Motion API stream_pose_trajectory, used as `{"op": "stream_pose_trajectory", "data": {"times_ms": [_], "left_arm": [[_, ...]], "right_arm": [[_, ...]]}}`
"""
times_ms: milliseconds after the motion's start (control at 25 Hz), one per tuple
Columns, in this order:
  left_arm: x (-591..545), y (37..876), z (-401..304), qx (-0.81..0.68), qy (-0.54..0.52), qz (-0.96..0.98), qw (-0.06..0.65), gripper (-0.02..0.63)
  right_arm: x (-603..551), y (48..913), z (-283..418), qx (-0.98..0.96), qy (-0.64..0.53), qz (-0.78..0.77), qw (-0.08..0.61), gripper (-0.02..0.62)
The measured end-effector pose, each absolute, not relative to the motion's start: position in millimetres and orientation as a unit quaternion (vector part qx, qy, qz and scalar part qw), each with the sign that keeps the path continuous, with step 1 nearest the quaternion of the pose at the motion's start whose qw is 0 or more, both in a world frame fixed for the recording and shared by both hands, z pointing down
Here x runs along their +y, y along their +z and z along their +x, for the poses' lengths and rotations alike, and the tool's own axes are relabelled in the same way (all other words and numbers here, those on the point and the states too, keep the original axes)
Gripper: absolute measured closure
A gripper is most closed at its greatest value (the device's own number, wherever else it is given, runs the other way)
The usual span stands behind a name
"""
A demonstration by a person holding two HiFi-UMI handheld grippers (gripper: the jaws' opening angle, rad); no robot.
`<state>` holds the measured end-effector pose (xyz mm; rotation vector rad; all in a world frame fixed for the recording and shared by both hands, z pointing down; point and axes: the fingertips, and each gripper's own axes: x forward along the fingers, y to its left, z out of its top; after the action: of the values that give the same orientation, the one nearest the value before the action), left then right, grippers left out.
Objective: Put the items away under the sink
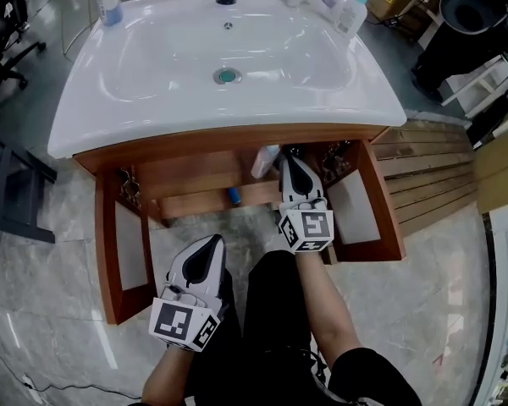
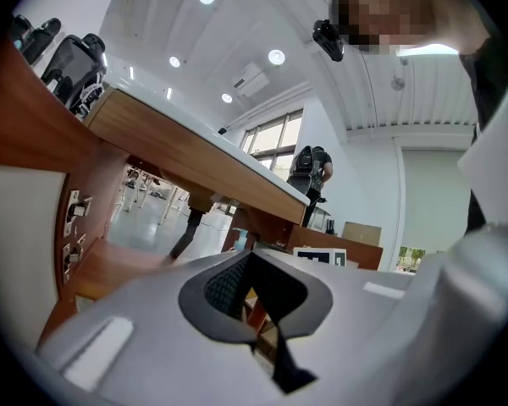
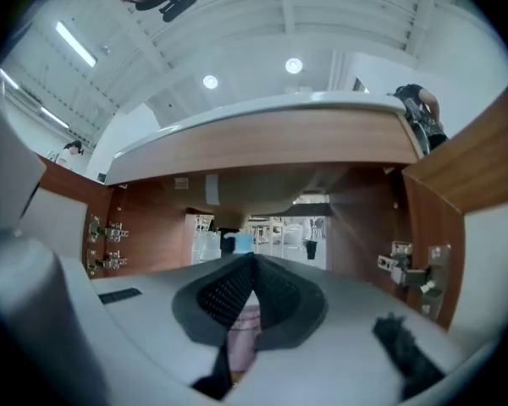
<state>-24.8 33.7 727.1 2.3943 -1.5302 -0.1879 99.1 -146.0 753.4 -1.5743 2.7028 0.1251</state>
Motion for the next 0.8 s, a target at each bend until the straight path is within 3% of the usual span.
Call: {"op": "stream_pose_trajectory", "data": {"times_ms": [400, 800], "left_arm": [[17, 667, -11, -0.525, -0.049, 0.83, 0.184, 0.6], [16, 591, -28, -0.559, -0.018, 0.795, 0.234, 0.6]], "right_arm": [[-124, 764, 103, 0.862, -0.07, -0.497, -0.066, 0.581], [-79, 704, 98, 0.857, -0.134, -0.475, -0.149, 0.581]]}}
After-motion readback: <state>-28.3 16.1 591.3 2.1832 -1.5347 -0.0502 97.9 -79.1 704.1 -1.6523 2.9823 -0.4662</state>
